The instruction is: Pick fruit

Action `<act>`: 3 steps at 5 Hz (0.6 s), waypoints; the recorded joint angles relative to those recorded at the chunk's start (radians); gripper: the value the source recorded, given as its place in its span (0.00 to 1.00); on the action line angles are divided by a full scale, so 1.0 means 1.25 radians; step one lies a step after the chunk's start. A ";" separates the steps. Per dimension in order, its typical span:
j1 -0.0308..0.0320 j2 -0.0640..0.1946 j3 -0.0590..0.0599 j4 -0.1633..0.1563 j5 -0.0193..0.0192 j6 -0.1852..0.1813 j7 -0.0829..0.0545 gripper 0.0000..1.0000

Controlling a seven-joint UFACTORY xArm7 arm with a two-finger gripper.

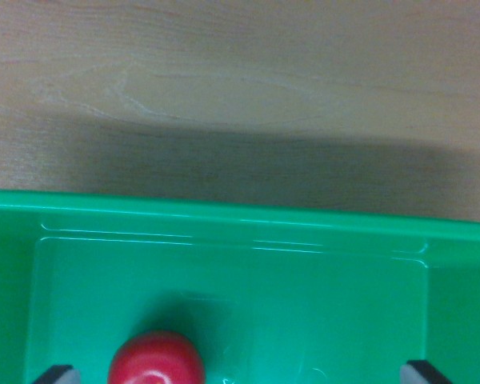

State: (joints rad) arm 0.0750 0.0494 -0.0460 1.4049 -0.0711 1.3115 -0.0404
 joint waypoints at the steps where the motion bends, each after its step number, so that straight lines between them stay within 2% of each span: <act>1: 0.0054 0.013 -0.001 -0.033 0.0005 -0.036 -0.004 0.00; 2: 0.0054 0.013 -0.001 -0.033 0.0005 -0.036 -0.004 0.00; 3: 0.0110 0.027 -0.001 -0.067 0.0009 -0.073 -0.008 0.00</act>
State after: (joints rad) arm 0.0887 0.0837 -0.0473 1.3209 -0.0700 1.2207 -0.0503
